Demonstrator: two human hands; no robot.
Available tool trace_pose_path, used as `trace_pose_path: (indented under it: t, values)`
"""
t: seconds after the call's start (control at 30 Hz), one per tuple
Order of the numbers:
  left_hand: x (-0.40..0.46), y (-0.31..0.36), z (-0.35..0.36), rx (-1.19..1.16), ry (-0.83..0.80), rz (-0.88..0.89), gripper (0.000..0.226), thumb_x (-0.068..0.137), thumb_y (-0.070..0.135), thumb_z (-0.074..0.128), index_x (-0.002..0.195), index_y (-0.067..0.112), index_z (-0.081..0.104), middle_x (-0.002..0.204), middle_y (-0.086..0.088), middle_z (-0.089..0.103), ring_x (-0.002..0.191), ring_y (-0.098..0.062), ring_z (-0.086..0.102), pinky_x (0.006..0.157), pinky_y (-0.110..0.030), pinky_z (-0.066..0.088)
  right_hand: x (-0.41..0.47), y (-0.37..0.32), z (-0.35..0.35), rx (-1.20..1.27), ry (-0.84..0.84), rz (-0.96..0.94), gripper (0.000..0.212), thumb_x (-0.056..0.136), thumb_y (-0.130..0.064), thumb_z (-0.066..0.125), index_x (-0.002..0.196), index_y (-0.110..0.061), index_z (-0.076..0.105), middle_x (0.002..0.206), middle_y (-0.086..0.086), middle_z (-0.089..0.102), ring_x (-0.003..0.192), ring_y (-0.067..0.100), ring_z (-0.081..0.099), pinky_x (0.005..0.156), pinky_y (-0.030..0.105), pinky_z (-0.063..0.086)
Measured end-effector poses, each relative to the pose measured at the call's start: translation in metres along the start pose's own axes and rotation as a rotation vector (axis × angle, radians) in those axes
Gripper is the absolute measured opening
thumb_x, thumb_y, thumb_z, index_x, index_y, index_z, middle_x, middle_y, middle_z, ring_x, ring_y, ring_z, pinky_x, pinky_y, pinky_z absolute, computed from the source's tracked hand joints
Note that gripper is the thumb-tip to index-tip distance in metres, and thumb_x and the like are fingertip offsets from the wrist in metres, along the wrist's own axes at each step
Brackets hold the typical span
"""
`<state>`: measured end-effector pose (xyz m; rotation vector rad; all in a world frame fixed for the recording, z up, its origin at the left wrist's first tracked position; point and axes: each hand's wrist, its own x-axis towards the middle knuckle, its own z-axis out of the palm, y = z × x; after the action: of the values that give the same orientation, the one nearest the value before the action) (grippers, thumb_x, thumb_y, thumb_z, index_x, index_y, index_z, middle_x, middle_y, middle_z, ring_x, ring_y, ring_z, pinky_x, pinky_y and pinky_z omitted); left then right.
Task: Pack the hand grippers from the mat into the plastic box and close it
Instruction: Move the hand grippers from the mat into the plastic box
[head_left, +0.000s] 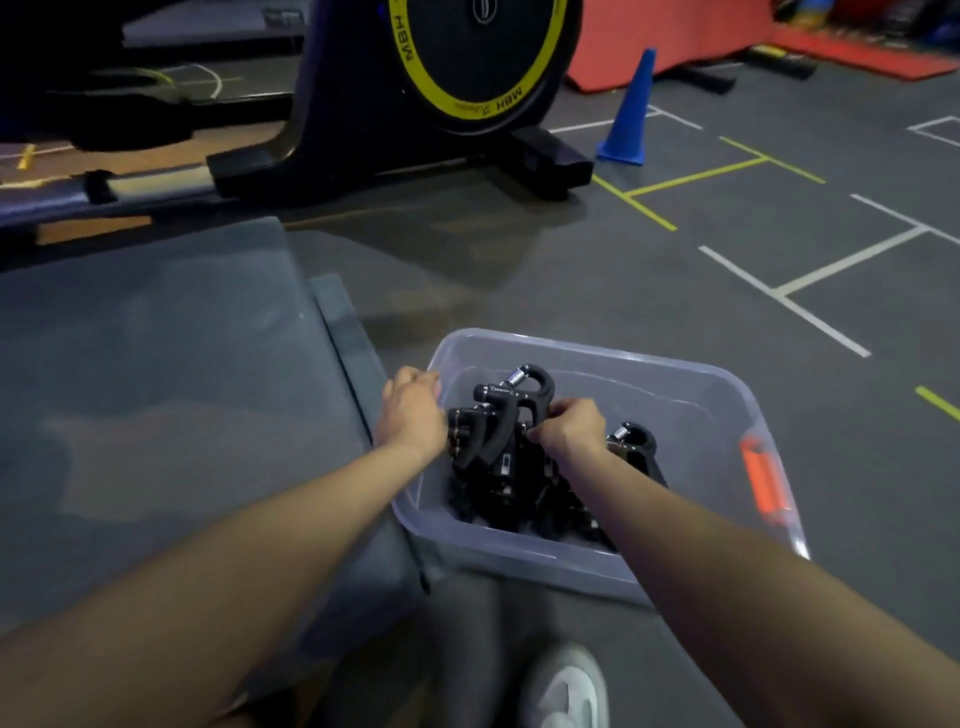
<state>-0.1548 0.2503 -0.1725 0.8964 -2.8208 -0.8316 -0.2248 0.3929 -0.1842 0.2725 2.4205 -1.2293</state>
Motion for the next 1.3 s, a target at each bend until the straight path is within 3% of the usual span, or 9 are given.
trace_pose_path:
  t: [0.1,0.27,0.4,0.63,0.77,0.87,1.03,1.13,1.3]
  values:
    - [0.004,-0.010,0.003,0.038,-0.031,-0.021,0.040,0.091,0.006,0.047,0.130,0.012,0.048,0.136,-0.006,0.039,0.125,-0.027,0.037,0.102,-0.032,0.036,0.008,0.007,0.005,0.007,-0.004,0.031,0.024,0.077,-0.008,0.070,0.100,-0.011,0.066,0.087,0.009,0.061,0.071,0.021,0.059,0.060,0.023,0.041]
    - [0.006,-0.020,0.005,0.031,-0.070,0.024,0.050,0.092,0.008,0.048,0.141,0.013,0.038,0.137,-0.007,0.039,0.127,-0.026,0.035,0.107,-0.029,0.030,0.018,0.001,0.025,-0.015,-0.042,0.025,0.031,0.073,-0.006,0.074,0.103,-0.010,0.066,0.086,0.010,0.065,0.066,0.022,0.063,0.066,0.025,0.048]
    - [0.007,-0.028,0.005,-0.032,-0.095,0.038,0.057,0.091,0.013,0.056,0.144,0.016,0.035,0.137,-0.004,0.039,0.129,-0.023,0.034,0.109,-0.026,0.026,0.021,-0.001,0.038,-0.003,-0.041,0.025,0.032,0.071,-0.004,0.074,0.101,-0.012,0.067,0.100,0.012,0.070,0.084,0.028,0.069,0.079,0.031,0.054]
    - [0.013,-0.035,0.005,-0.105,-0.111,0.053,0.060,0.087,0.015,0.062,0.142,0.014,0.038,0.135,-0.003,0.041,0.127,-0.022,0.039,0.107,-0.021,0.026,0.024,0.000,0.046,0.023,-0.018,0.056,0.056,0.069,-0.006,0.079,0.122,-0.012,0.061,0.113,0.014,0.068,0.097,0.028,0.068,0.079,0.028,0.052]
    - [0.015,-0.038,0.004,-0.113,-0.134,0.059,0.061,0.087,0.016,0.063,0.142,0.014,0.038,0.136,-0.003,0.041,0.126,-0.023,0.042,0.109,-0.024,0.028,0.024,0.002,0.044,0.018,-0.035,0.053,0.058,0.072,-0.009,0.079,0.126,-0.010,0.057,0.121,0.013,0.064,0.105,0.027,0.064,0.080,0.025,0.046]
    - [0.017,-0.039,0.002,-0.110,-0.174,0.065,0.061,0.088,0.018,0.062,0.143,0.015,0.037,0.138,-0.004,0.039,0.127,-0.023,0.042,0.110,-0.026,0.030,0.021,0.000,0.042,-0.036,-0.089,0.037,0.057,0.074,-0.009,0.077,0.127,-0.008,0.056,0.123,0.014,0.063,0.110,0.028,0.062,0.095,0.031,0.049]
    - [0.018,-0.047,-0.018,-0.120,-0.162,0.047,0.051,0.091,0.018,0.056,0.139,0.010,0.042,0.136,-0.013,0.043,0.125,-0.029,0.047,0.109,-0.032,0.035,0.008,-0.028,0.044,-0.032,-0.030,-0.144,0.041,0.081,-0.005,0.069,0.121,-0.009,0.062,0.120,0.011,0.066,0.111,0.025,0.062,0.097,0.027,0.046]
    - [0.017,-0.066,-0.044,-0.145,-0.052,0.021,0.046,0.091,0.017,0.056,0.135,0.008,0.047,0.133,-0.017,0.047,0.121,-0.032,0.050,0.107,-0.035,0.038,-0.010,-0.059,0.058,-0.028,-0.043,-0.303,0.045,0.083,-0.005,0.066,0.127,-0.005,0.057,0.129,0.010,0.061,0.120,0.025,0.057,0.107,0.032,0.040]
    - [0.007,-0.130,-0.096,-0.190,0.112,-0.111,0.044,0.087,0.013,0.062,0.129,0.007,0.052,0.128,-0.019,0.051,0.116,-0.032,0.055,0.103,-0.034,0.042,-0.043,-0.111,0.111,-0.056,-0.162,-0.447,0.049,0.083,-0.007,0.067,0.130,-0.003,0.053,0.131,0.012,0.059,0.119,0.025,0.057,0.103,0.032,0.041]
